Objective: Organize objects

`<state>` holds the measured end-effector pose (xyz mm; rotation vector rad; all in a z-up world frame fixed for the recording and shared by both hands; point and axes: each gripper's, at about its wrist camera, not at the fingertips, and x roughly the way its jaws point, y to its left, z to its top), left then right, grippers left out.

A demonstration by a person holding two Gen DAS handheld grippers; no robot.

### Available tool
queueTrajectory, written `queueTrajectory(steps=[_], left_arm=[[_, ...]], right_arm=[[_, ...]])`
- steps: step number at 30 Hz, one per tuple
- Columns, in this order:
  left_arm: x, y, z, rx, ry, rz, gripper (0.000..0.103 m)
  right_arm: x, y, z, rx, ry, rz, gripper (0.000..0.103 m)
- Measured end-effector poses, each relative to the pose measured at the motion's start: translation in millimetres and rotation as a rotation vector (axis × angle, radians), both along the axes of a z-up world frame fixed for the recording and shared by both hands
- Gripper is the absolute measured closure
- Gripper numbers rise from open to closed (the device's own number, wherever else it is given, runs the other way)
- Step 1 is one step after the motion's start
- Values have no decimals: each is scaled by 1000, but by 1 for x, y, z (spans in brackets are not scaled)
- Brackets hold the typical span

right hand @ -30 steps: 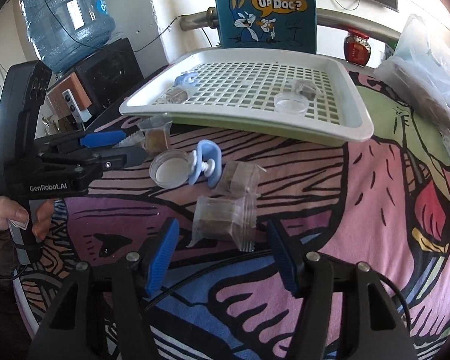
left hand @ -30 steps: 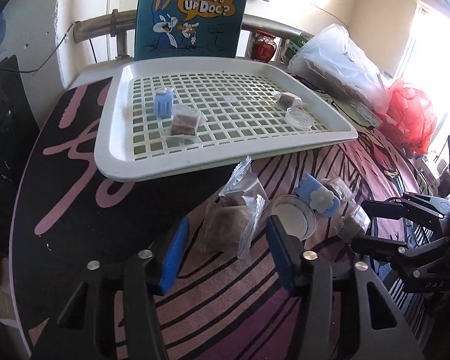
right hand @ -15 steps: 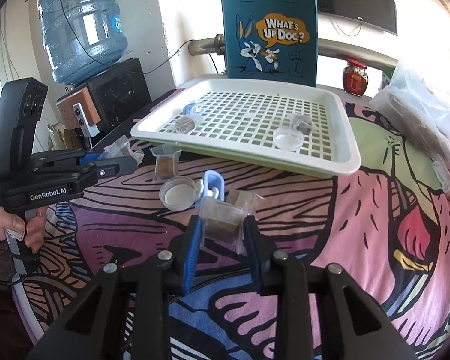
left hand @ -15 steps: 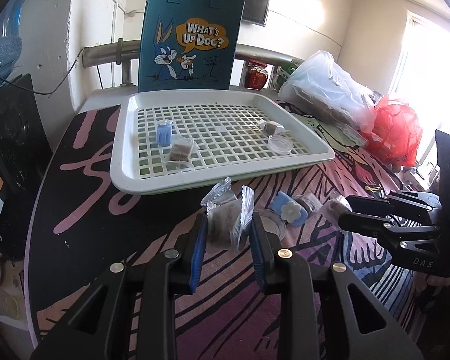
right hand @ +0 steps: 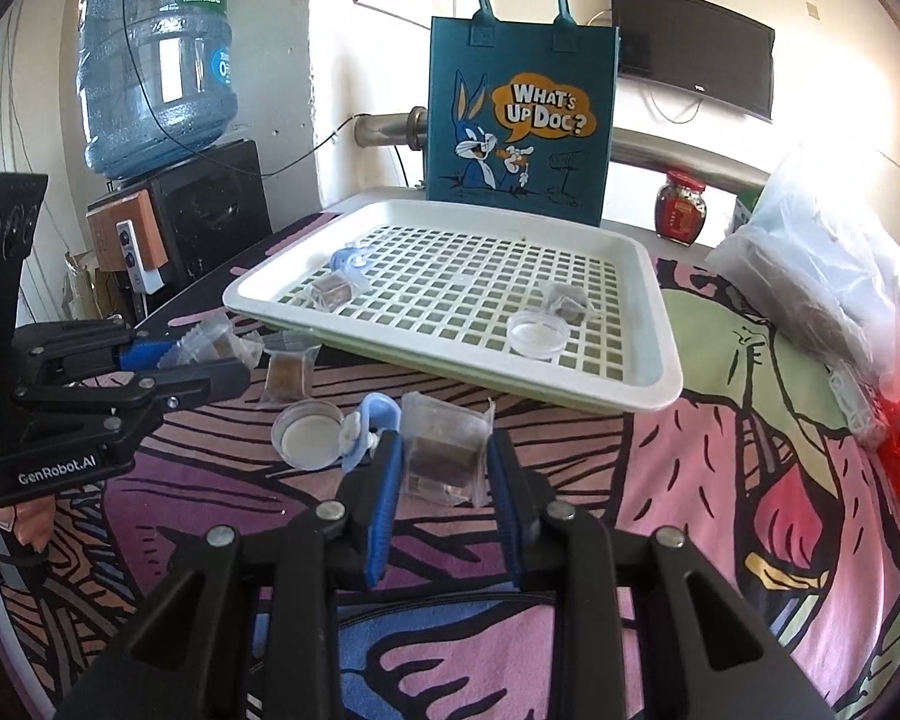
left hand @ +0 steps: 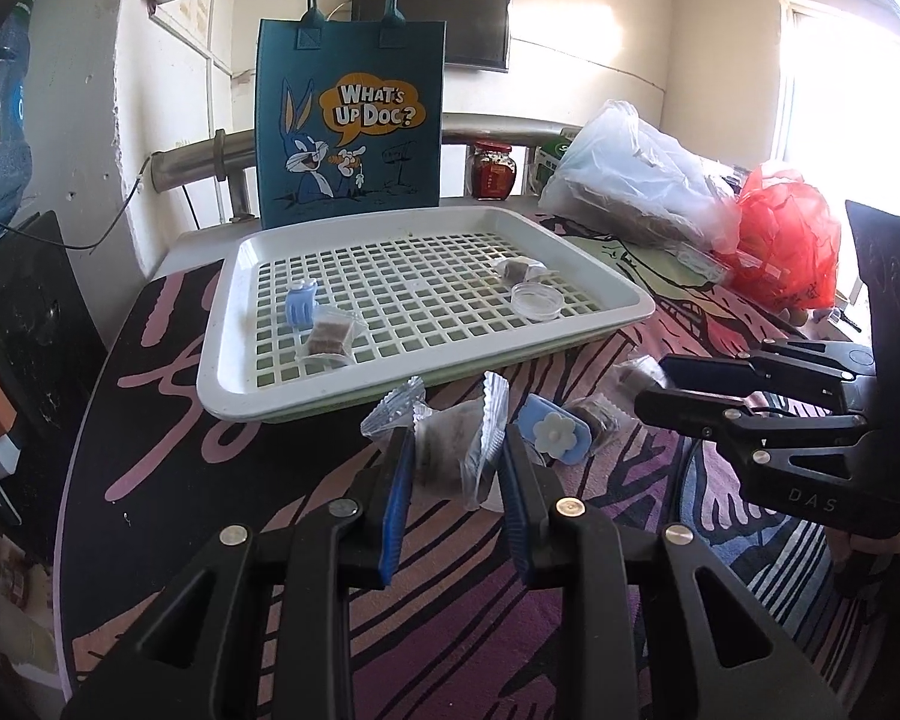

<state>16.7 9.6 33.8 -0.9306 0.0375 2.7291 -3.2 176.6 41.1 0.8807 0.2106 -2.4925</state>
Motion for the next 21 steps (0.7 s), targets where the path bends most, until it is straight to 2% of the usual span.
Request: queueTrajectory(steps=[6,21], left_arm=[[3,4,2,-6,17,-18,76],[9,3,4,-4,42,-16,76]], right_arm=[[7,3,4,-22,39,3,75],[8,11,8,-77,49,-2,75]])
